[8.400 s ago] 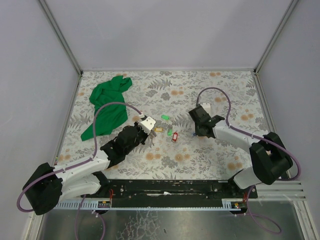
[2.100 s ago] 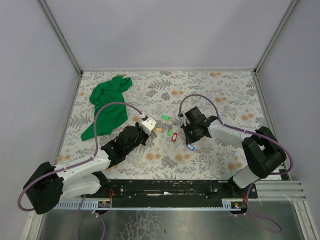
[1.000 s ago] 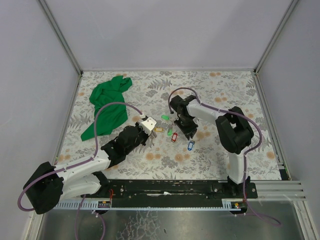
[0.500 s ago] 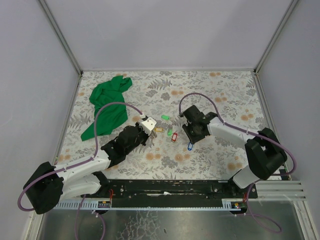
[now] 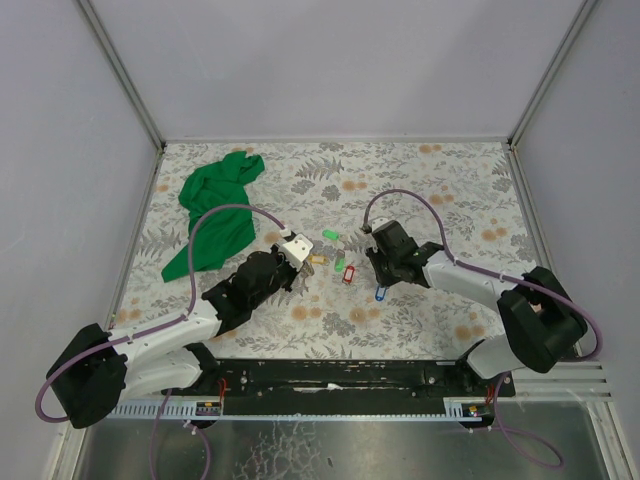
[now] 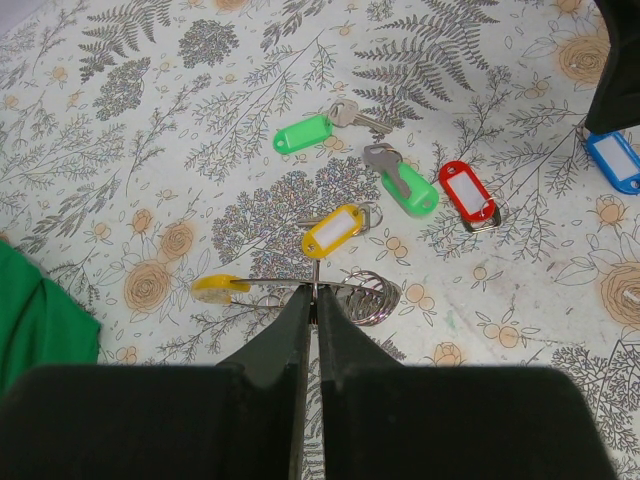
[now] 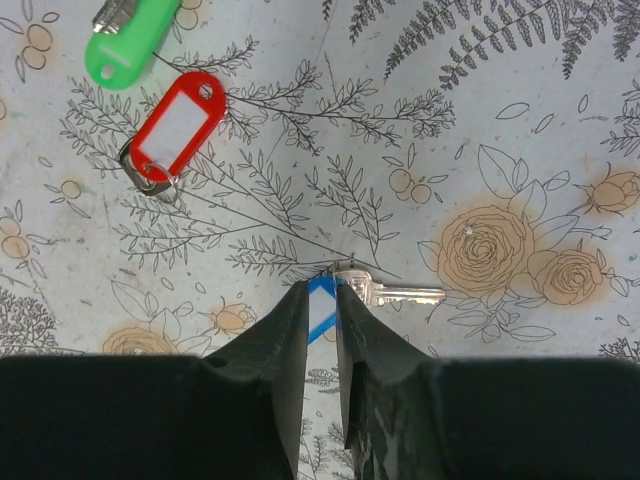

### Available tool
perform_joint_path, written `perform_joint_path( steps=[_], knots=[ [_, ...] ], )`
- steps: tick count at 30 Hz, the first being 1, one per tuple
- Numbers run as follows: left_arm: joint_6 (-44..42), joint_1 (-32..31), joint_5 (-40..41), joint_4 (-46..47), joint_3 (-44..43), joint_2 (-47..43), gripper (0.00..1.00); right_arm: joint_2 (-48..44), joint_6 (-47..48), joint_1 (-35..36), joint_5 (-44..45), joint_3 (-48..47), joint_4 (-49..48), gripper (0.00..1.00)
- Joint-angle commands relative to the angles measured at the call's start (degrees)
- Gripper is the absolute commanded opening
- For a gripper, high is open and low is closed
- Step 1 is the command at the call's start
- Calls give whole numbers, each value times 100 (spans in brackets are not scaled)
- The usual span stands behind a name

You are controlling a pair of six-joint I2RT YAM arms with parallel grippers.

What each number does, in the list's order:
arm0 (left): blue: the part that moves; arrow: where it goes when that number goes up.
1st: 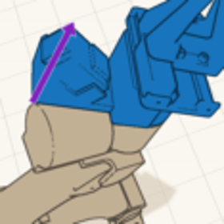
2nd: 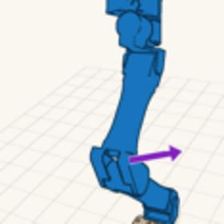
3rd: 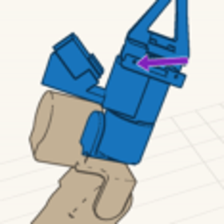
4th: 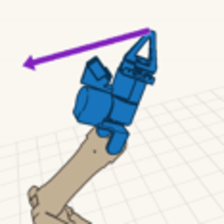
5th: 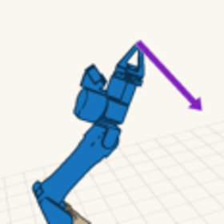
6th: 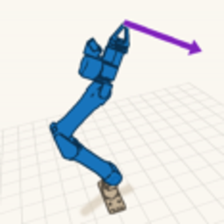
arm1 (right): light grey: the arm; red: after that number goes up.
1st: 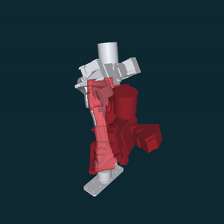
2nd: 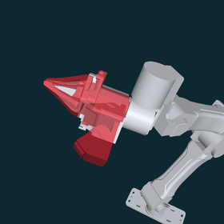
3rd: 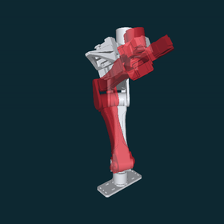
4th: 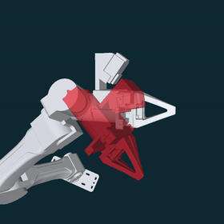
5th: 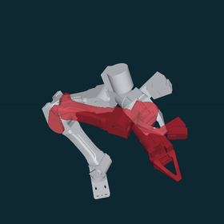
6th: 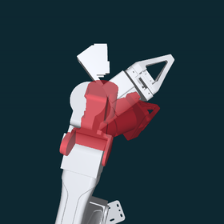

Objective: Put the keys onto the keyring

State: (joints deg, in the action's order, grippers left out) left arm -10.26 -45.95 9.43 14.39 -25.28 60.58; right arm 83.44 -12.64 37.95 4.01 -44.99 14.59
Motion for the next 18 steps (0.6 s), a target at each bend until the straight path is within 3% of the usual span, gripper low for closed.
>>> perform_joint_path(
  steps=[1,8,18],
  knots=[
    [55,28,-27,266,-154,-5,0,102,-204,61,273,109,-401,23],
    [51,26,-27,266,-157,-13,0,297,-239,62,265,49,-353,18],
    [50,32,-20,261,-151,-44,0,410,-240,62,368,-326,285,0]
  ],
)
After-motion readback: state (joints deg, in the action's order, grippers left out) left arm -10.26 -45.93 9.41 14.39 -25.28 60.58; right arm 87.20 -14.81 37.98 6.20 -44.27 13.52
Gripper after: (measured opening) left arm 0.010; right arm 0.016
